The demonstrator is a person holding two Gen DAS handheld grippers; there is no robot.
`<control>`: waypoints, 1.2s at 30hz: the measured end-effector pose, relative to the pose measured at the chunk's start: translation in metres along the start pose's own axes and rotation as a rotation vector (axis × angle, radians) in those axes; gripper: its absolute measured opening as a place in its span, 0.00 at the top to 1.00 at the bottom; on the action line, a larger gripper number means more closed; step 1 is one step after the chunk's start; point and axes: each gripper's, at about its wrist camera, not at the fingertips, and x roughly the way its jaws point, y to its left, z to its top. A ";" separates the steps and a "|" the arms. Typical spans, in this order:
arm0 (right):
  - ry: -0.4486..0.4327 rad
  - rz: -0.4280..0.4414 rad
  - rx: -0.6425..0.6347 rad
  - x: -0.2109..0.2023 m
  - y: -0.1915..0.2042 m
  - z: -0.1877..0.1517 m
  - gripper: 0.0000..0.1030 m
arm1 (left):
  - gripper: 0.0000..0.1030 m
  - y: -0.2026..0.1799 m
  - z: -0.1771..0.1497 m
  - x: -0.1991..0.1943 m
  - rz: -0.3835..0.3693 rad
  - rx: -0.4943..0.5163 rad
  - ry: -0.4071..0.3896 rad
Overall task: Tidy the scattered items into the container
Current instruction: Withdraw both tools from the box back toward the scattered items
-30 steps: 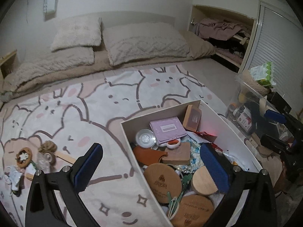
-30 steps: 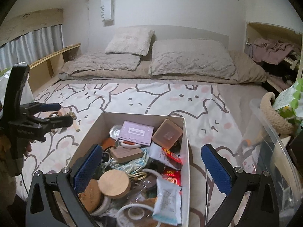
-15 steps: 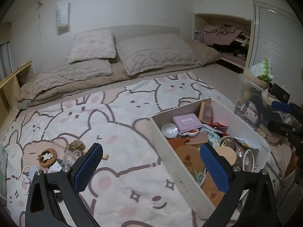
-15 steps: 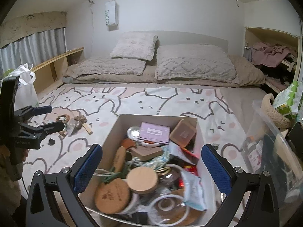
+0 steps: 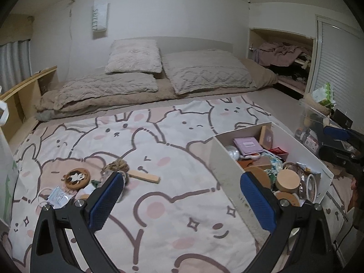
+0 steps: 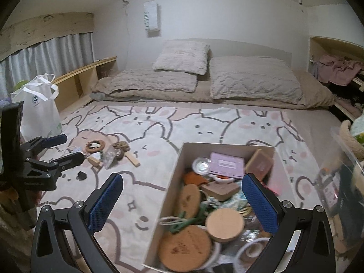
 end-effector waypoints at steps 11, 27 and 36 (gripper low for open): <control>0.023 0.061 -0.034 0.029 0.052 0.008 0.00 | 0.00 0.046 -0.024 -0.003 0.112 -0.027 -0.009; 0.091 0.134 0.032 0.097 0.098 0.011 0.00 | 0.00 0.124 -0.065 0.026 0.157 -0.149 0.054; 0.139 0.119 0.031 0.150 0.117 0.017 0.00 | 0.00 0.183 -0.083 0.036 0.139 -0.281 0.080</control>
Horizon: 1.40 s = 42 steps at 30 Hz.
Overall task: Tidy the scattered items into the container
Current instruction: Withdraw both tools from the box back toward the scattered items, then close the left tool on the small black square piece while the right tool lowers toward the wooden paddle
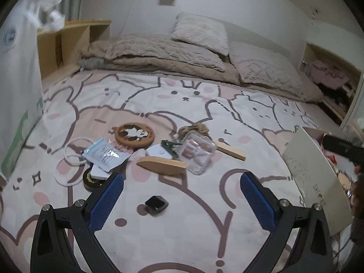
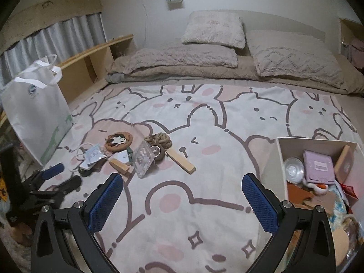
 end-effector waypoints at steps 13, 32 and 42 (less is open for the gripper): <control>0.014 -0.158 -0.153 0.092 0.024 -0.001 0.00 | 0.00 0.039 -0.017 0.045 0.028 -0.038 0.121; 0.126 0.003 -0.003 0.163 0.060 -0.001 0.00 | 0.35 0.054 -0.041 0.091 -0.077 -0.015 0.260; 0.203 0.109 0.045 0.163 0.106 -0.004 0.00 | 0.69 0.058 -0.040 0.090 -0.142 -0.024 0.282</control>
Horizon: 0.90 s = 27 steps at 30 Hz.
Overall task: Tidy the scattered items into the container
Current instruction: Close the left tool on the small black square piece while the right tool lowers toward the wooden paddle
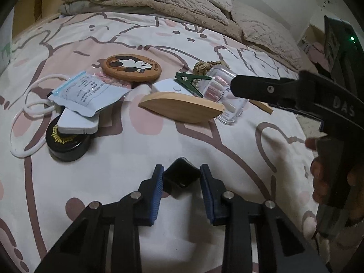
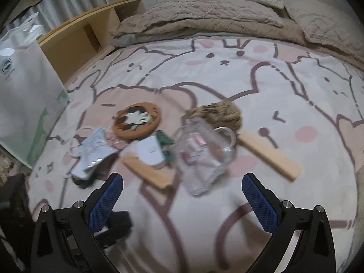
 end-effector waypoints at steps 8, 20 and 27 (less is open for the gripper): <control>0.005 0.063 0.024 0.008 0.021 0.011 0.06 | 0.70 0.034 0.003 -0.026 0.073 -0.125 -0.080; 0.051 0.078 -0.136 0.042 0.056 -0.001 0.76 | 0.70 0.070 0.001 -0.056 0.267 -0.225 -0.186; 0.129 0.151 -0.287 0.034 0.084 -0.026 0.76 | 0.70 0.075 0.000 -0.065 0.260 -0.245 -0.215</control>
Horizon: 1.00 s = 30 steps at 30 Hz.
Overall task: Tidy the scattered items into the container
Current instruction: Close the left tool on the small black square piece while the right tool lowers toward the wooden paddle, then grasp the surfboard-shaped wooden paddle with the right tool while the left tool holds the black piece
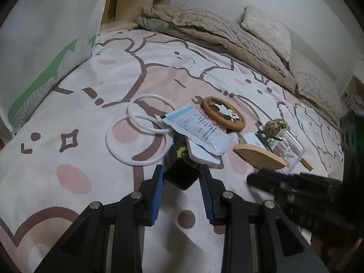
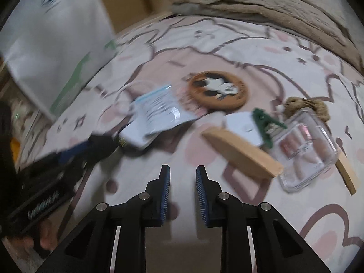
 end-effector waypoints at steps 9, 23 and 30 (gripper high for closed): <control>-0.116 -0.131 0.080 -0.016 -0.033 0.028 0.76 | 0.70 -0.004 0.002 -0.004 -0.022 -0.003 -0.018; -0.016 -0.080 -0.025 0.007 -0.011 -0.001 0.76 | 0.70 0.000 0.004 -0.008 -0.043 -0.030 -0.038; -0.101 -0.141 -0.060 -0.003 -0.011 0.006 0.15 | 0.70 -0.002 0.004 -0.009 -0.040 -0.023 -0.045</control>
